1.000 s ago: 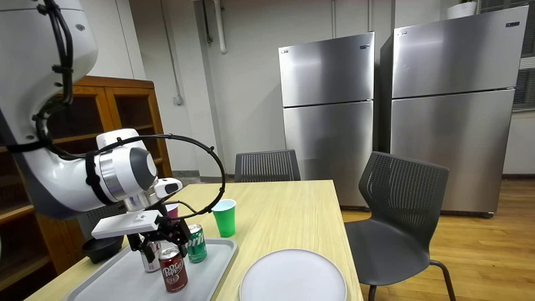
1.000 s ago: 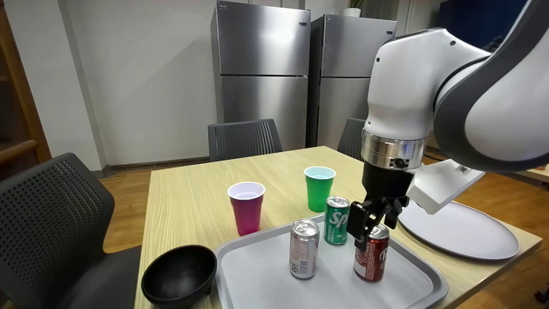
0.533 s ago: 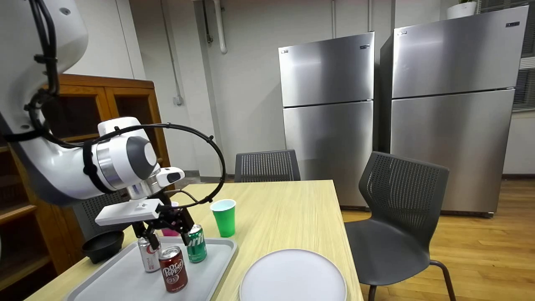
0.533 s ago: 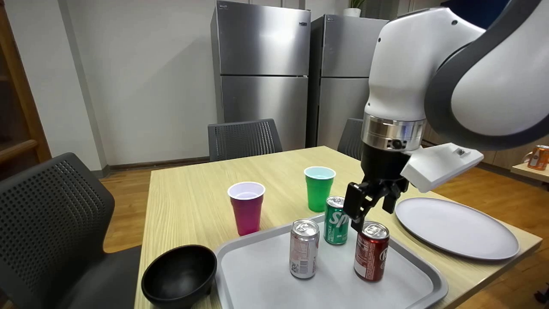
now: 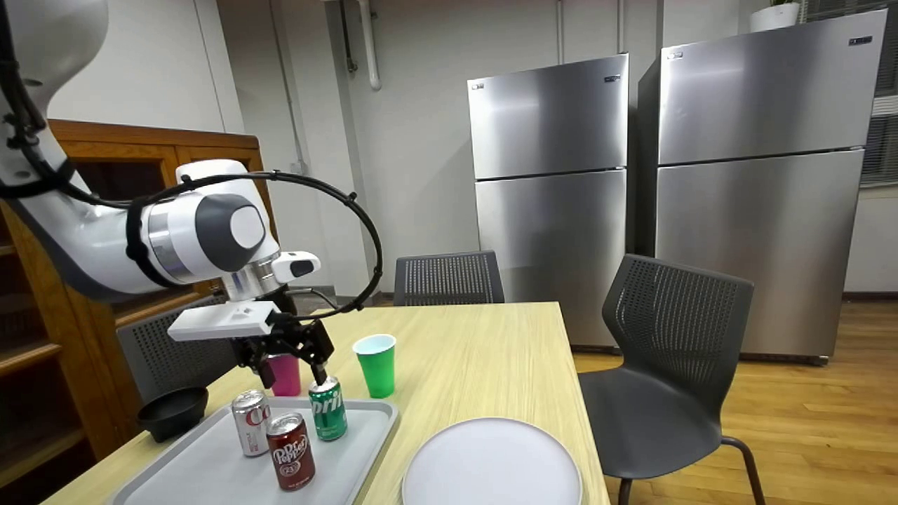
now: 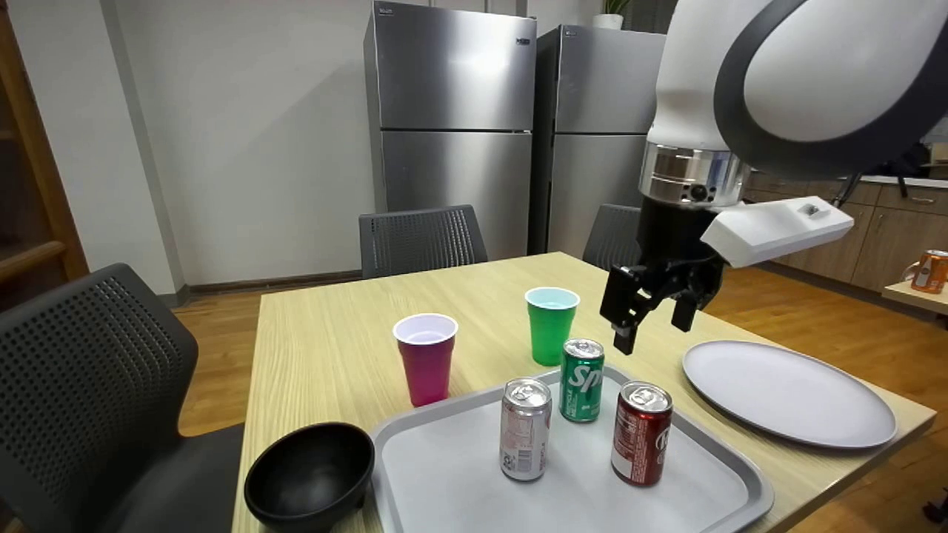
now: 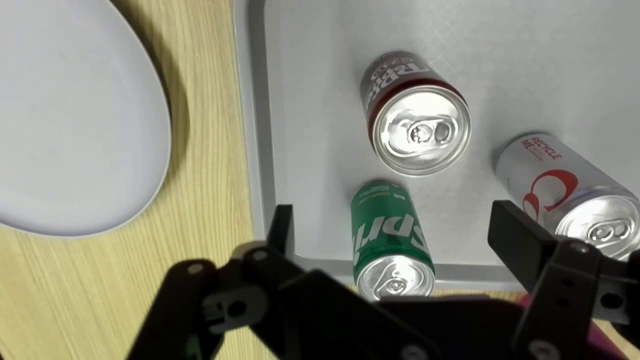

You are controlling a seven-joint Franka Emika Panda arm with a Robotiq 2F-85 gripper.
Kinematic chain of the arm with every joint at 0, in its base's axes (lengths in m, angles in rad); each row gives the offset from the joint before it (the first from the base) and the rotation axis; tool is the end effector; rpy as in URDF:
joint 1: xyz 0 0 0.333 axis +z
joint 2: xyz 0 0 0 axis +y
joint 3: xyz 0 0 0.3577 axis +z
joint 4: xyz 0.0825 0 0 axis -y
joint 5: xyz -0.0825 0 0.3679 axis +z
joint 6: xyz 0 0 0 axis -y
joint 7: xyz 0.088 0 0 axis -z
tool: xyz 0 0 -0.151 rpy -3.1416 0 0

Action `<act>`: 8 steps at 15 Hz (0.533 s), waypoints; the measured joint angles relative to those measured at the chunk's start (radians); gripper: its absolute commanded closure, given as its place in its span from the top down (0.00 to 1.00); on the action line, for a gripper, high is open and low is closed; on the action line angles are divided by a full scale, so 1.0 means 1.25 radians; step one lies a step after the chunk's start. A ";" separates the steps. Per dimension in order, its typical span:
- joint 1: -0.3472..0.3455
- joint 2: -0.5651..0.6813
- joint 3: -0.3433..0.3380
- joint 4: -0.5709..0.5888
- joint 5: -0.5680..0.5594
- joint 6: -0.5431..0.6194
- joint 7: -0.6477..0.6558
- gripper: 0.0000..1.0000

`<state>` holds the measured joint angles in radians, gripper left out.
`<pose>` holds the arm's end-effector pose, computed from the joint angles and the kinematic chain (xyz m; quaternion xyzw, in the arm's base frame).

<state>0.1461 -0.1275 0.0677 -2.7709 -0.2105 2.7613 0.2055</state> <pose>0.3794 0.0871 0.2745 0.9922 0.0992 0.0669 0.0358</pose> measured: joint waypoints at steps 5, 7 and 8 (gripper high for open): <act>-0.023 -0.100 -0.015 0.000 0.074 -0.062 -0.056 1.00; -0.034 -0.136 -0.021 0.000 0.077 -0.090 -0.062 1.00; -0.040 -0.149 -0.022 0.000 0.076 -0.100 -0.063 1.00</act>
<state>0.0964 -0.3137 0.0406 -2.7710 -0.1149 2.6358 0.1269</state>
